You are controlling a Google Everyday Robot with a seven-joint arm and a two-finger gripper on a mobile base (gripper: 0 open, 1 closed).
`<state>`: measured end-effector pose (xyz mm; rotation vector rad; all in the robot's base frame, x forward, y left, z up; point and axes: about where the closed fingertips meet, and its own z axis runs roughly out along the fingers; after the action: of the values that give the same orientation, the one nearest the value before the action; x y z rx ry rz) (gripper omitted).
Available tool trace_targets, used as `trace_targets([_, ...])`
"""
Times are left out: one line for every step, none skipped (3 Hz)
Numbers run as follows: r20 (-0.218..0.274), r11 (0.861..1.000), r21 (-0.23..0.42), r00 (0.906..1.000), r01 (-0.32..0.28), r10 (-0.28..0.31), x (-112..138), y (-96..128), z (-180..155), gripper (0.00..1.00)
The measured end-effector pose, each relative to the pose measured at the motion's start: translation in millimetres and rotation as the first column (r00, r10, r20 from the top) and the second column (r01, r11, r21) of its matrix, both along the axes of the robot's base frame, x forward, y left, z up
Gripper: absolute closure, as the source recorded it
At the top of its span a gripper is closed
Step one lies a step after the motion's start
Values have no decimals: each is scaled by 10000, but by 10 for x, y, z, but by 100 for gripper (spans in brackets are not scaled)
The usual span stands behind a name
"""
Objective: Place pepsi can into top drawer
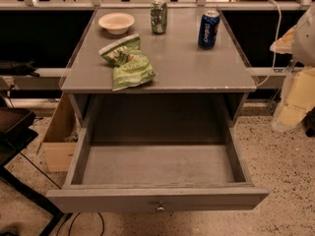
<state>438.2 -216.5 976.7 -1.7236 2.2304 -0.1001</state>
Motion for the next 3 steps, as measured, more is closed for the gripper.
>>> trace_targets([3, 10000, 4, 10000, 2, -2, 1, 0, 0, 0])
trace_targets([453, 9955, 858, 9981, 389, -429, 299, -82, 3, 0])
trace_targets([739, 9564, 2709, 9883, 1090, -1336, 729, -252, -214, 0])
